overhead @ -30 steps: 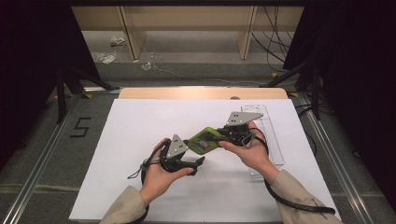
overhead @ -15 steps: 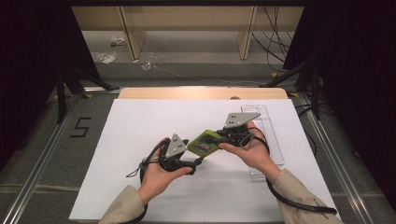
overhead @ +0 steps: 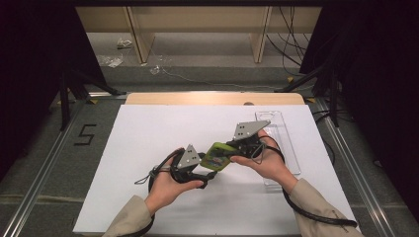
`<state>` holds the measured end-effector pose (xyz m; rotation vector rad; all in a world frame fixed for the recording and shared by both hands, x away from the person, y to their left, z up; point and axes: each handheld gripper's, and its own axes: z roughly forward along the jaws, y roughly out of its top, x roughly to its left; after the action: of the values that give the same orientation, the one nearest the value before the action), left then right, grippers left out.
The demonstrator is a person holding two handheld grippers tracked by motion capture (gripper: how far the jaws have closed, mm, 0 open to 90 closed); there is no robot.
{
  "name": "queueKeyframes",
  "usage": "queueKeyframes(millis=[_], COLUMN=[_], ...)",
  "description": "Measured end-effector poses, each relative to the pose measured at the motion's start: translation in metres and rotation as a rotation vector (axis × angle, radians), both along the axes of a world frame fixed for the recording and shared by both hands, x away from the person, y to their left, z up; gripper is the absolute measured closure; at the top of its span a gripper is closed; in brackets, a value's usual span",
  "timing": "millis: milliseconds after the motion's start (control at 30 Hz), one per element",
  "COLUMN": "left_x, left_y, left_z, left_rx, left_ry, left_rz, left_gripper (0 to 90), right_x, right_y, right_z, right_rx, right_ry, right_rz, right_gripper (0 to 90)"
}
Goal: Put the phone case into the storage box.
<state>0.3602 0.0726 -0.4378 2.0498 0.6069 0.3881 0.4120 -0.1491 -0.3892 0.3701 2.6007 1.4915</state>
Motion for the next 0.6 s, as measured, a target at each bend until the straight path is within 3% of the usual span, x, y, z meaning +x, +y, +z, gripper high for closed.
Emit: queueKeyframes(millis=[133,433,600], left_x=[0.0022,0.0039,0.0040], left_y=[0.0027,0.0033,0.0029], left_z=[-0.0001,-0.0031,-0.0045], left_rx=[0.017,0.034,0.031], left_ry=[-0.005,0.014,0.024], left_rz=[0.018,-0.003,-0.026], left_gripper=[28.0,28.1,34.5], right_x=[-0.0007,-0.0049,-0.0066], right_y=[0.0004,0.0045,0.0060], right_z=[0.0005,0.0030,0.0039], right_rx=[-0.004,-0.001,0.008], right_ry=[-0.001,0.001,0.008], right_rz=[0.011,0.047,0.063], right_gripper=[78.6,78.7,78.7])
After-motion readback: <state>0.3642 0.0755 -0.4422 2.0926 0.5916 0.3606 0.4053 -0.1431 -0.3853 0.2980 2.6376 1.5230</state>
